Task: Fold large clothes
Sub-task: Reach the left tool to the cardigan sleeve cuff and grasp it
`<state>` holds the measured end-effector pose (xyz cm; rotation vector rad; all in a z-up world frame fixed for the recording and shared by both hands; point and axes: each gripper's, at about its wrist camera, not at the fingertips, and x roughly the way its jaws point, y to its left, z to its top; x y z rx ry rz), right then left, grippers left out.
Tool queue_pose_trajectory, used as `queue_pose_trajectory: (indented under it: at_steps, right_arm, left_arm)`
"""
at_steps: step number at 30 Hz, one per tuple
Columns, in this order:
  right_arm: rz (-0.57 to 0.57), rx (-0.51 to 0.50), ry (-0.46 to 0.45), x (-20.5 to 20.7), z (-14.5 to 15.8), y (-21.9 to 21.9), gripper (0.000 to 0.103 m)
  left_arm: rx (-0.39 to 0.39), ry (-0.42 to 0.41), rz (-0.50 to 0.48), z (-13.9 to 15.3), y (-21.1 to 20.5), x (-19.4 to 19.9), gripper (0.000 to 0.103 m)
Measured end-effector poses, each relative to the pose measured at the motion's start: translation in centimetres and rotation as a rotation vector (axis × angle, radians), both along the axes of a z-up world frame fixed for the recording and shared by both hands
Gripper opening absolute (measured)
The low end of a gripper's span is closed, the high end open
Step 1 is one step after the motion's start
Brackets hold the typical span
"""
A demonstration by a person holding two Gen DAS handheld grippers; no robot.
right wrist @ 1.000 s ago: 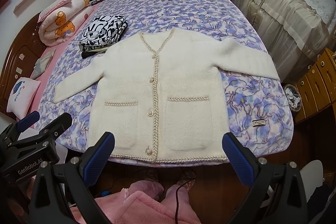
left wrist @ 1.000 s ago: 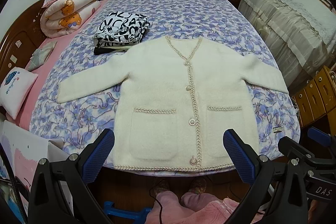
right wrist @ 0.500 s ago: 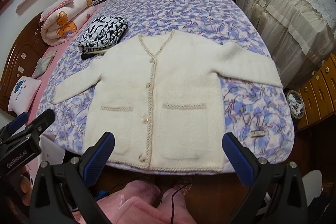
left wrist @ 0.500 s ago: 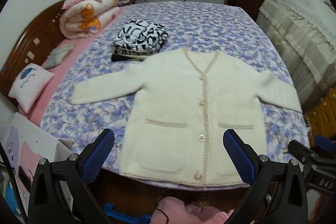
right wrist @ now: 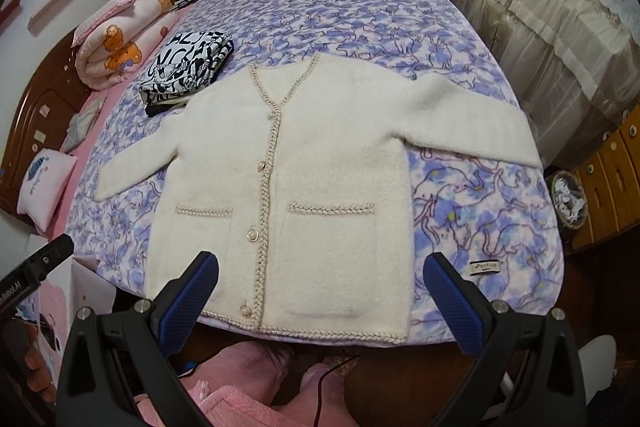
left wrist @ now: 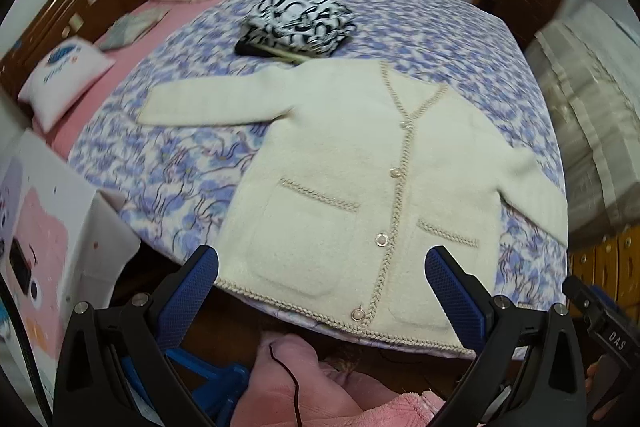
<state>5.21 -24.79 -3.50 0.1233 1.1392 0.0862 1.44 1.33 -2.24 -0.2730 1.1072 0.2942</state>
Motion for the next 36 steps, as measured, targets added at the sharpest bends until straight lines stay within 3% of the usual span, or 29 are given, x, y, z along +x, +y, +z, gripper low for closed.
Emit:
queue_pose_trajectory:
  at_steps: [10, 16, 22, 29, 36]
  right_arm:
    - [0.009, -0.01, 0.029, 2.1, -1.3, 1.9, 0.102]
    - [0.013, -0.009, 0.014, 4.5, -1.4, 5.9, 0.102]
    - [0.018, -0.014, 0.019, 7.2, -1.6, 12.8, 0.102]
    - [0.01, -0.048, 0.093, 10.6, -3.0, 21.7, 0.102]
    - [0.115, -0.089, 0.171, 13.2, -4.9, 30.9, 0.102]
  left_arm:
    - [-0.087, 0.002, 0.09, -1.9, 5.8, 1.9, 0.103]
    - [-0.181, -0.002, 0.144, -3.9, 12.6, 4.4, 0.103]
    - [-0.253, 0.011, 0.187, -6.0, 21.7, 7.1, 0.103]
    - [-0.325, 0.003, 0.208, -9.7, 32.7, 9.6, 0.103]
    - [-0.366, -0.02, 0.28, -14.9, 43.0, 13.6, 0.103]
